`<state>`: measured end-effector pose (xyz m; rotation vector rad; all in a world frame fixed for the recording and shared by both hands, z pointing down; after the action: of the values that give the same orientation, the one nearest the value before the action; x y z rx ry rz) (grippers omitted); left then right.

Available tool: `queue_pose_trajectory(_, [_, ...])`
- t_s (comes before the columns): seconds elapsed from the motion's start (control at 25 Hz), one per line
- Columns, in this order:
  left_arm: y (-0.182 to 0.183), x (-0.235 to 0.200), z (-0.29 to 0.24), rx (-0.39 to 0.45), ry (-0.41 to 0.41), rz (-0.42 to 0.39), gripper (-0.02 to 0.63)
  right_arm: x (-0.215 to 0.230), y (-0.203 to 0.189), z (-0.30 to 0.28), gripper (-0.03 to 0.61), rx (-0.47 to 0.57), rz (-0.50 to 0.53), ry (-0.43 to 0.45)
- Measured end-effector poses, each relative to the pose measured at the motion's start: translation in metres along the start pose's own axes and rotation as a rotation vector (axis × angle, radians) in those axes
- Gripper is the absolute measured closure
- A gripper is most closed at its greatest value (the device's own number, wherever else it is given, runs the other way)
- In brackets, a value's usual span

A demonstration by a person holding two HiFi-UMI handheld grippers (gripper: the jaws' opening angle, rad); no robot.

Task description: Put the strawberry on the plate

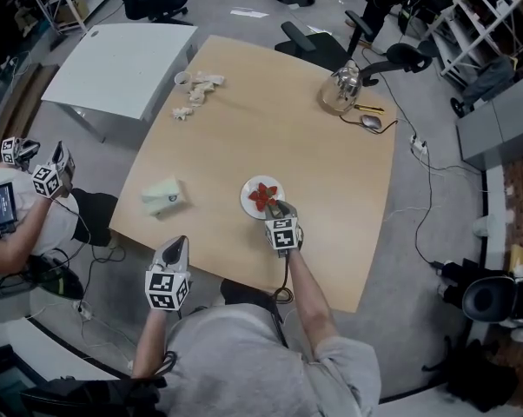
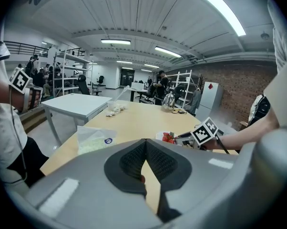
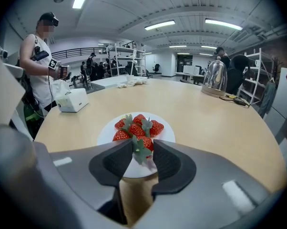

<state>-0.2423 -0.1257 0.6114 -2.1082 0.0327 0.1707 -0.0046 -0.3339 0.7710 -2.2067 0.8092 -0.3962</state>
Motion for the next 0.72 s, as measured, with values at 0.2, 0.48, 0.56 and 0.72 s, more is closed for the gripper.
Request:
queue_pose_trajectory(0.2, [0.001, -0.001, -0.003, 0.002, 0.002, -0.003, 0.595, 0.001, -0.007, -0.008, 0.437, -0.013, -0.006, 0.004])
queue_pose_trajectory(0.48, [-0.001, 0.0, 0.003, -0.003, -0.002, -0.007, 0.595, -0.001, -0.007, -0.001, 0.436, -0.012, -0.027, 0.005])
queue_pose_trajectory(0.56, [0.0, 0.0, 0.004, -0.004, -0.005, -0.008, 0.595, -0.001, -0.005, 0.001, 0.433, -0.004, -0.035, 0.008])
queue_pose_trajectory(0.72, [0.004, 0.001, 0.003, 0.001, -0.014, -0.012, 0.595, 0.001, -0.001, 0.007, 0.389, 0.016, -0.05, 0.005])
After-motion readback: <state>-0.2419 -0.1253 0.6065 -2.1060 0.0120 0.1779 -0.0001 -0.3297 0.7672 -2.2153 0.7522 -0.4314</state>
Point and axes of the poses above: the fingertips, and each gripper's own axes: z backward along the fingers, x to its right, y out of its top, the point moved 5 cm from there along z, backward along the fingers
